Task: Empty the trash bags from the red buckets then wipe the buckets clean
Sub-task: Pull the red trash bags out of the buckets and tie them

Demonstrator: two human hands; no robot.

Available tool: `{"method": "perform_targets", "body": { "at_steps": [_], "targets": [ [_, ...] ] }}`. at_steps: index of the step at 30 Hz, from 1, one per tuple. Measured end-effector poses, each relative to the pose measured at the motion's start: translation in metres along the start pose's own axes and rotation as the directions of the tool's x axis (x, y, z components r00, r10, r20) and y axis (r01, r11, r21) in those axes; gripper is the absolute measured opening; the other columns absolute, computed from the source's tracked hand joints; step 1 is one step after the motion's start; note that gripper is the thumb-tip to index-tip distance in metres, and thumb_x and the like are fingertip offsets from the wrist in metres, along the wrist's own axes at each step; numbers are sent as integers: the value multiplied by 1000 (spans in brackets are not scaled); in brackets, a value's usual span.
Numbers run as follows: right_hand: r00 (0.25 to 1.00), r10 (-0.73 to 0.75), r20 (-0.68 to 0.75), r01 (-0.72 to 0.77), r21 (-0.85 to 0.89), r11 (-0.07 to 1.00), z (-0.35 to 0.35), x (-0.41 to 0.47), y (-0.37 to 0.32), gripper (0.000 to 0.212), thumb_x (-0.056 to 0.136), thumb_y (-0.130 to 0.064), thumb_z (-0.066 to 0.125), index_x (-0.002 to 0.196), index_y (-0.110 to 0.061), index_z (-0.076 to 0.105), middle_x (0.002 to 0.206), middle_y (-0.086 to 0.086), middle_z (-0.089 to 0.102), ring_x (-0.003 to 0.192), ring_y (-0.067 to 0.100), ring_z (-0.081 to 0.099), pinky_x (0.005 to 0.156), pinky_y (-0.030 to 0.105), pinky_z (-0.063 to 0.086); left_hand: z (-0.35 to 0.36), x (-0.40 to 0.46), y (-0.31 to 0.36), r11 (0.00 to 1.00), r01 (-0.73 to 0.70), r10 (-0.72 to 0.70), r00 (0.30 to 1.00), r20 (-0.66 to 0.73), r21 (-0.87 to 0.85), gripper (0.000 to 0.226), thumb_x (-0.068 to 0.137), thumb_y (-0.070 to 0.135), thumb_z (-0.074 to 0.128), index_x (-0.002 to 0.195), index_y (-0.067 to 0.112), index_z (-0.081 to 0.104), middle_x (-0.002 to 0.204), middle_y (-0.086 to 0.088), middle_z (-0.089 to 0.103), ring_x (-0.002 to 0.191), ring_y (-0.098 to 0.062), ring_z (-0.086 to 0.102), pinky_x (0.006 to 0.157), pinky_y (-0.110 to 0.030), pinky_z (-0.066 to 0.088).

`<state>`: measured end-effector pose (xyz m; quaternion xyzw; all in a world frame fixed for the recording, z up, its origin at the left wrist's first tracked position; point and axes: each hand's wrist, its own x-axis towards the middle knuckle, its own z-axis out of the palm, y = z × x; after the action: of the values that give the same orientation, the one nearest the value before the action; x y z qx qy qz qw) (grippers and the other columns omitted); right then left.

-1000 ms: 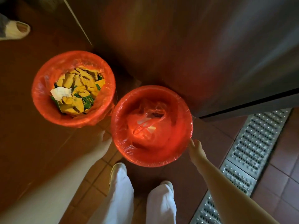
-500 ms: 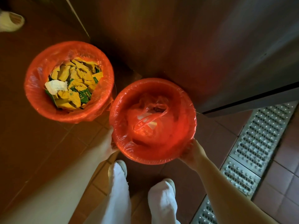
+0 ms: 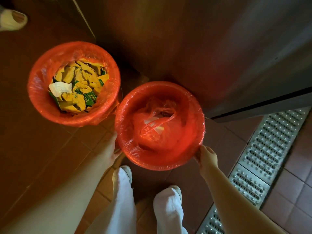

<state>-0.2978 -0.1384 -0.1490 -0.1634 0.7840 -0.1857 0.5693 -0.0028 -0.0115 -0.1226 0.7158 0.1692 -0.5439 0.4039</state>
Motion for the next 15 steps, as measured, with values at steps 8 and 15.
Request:
{"method": "perform_targets", "body": {
  "at_steps": [8,15],
  "targets": [
    [944,-317,-94,257,-391,884,-3,-11,0,13,93,-22,54,91,-14,64,80,5,70,75,22,66,75,42,57,0,-5,-3,999,-16,22,981,-193,28,22,99,3,50,120,3,57,116,-17,63,93,-21,63,86,-35,53],
    [957,-289,-17,248,-465,850,-5,-25,-9,9,87,-16,60,83,-9,64,82,14,69,65,19,55,69,42,53,-3,-12,8,989,-111,133,954,-269,93,17,96,-1,57,104,13,63,88,-4,61,78,-15,61,77,-30,53]
  ]
}}
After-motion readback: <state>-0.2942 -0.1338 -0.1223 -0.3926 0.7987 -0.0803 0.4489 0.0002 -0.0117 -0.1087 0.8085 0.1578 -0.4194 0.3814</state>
